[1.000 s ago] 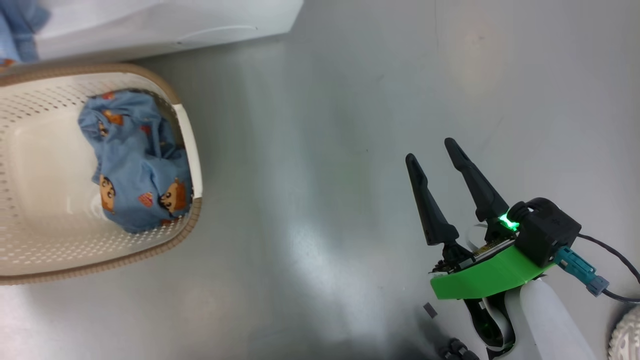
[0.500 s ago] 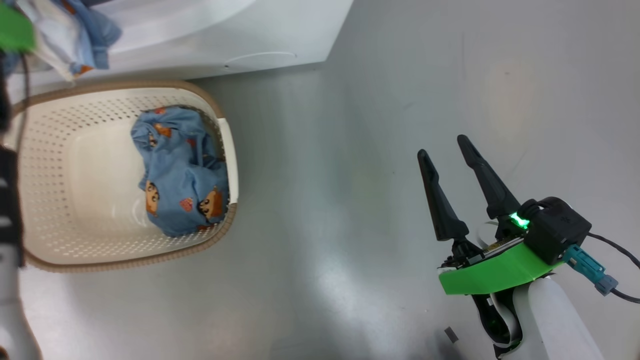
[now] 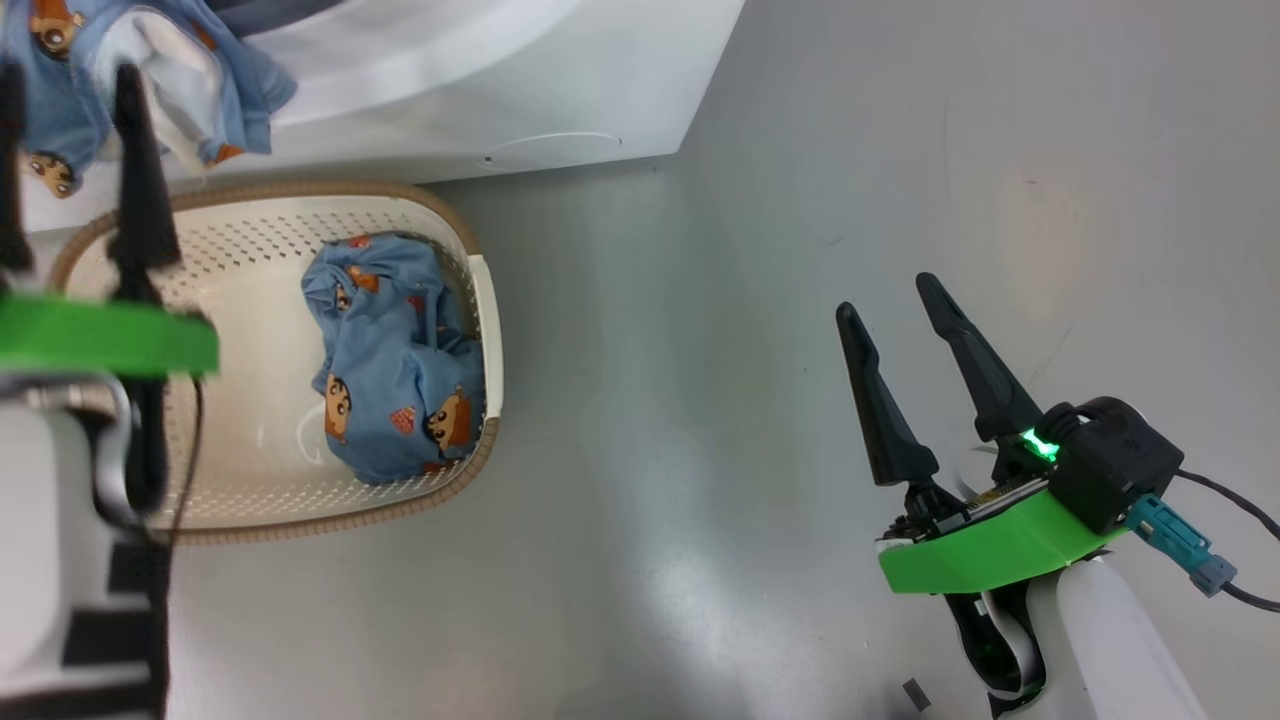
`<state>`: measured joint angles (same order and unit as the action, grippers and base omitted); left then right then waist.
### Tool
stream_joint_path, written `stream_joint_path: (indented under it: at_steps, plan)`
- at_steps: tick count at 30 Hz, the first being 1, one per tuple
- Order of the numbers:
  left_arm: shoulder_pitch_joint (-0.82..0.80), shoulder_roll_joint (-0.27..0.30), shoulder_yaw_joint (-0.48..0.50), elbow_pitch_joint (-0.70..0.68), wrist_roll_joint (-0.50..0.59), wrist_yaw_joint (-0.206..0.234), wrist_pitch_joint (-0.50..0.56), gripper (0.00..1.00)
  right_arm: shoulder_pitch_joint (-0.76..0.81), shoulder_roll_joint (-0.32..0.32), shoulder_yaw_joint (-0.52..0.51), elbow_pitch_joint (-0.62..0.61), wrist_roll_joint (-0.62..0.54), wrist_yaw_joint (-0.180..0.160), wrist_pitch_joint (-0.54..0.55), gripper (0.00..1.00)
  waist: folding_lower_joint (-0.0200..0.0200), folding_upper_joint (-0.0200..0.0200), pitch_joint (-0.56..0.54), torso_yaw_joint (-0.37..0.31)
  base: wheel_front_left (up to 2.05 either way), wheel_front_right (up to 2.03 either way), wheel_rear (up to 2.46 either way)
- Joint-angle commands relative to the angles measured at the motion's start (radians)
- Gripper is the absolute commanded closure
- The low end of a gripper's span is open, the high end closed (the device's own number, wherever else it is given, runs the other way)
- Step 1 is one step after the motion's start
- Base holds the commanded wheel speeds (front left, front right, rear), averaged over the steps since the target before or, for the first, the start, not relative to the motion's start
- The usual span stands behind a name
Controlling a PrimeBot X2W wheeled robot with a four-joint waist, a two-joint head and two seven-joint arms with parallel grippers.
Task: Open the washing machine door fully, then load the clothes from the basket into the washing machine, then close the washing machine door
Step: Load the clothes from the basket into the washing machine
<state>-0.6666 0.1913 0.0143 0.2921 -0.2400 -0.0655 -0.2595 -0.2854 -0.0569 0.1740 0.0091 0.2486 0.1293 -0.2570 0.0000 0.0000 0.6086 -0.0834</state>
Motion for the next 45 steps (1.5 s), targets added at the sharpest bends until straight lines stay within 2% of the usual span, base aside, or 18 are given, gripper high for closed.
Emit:
stream_joint_path:
  at_steps: [1, 13, 21, 45]
  plan:
    - [0.039, 0.036, 0.033, -0.040, -0.005, 0.008, -0.002, 0.00, 0.031, 0.007, 0.021, -0.027, 0.003, 0.001, -0.005, 0.00, 0.0000, 0.0000, -0.001, 0.001, 0.00, 0.00, 0.00]
    - [0.335, -0.018, 0.099, -0.233, -0.021, 0.061, -0.002, 0.00, 0.033, 0.007, 0.024, -0.031, 0.002, 0.001, -0.005, 0.00, 0.0000, 0.0000, -0.002, 0.008, 0.00, 0.00, 0.00]
    - [0.483, -0.049, 0.129, -0.312, -0.030, 0.090, -0.002, 0.00, 0.033, 0.007, 0.023, -0.031, 0.000, 0.001, -0.005, 0.00, 0.0000, 0.0000, 0.003, 0.008, 0.00, 0.00, 0.00]
    - [0.526, -0.066, 0.130, -0.345, -0.023, 0.098, -0.002, 0.00, 0.024, 0.007, 0.024, -0.023, -0.005, 0.001, -0.005, 0.00, 0.0000, 0.0000, -0.005, 0.016, 0.00, 0.00, 0.00]
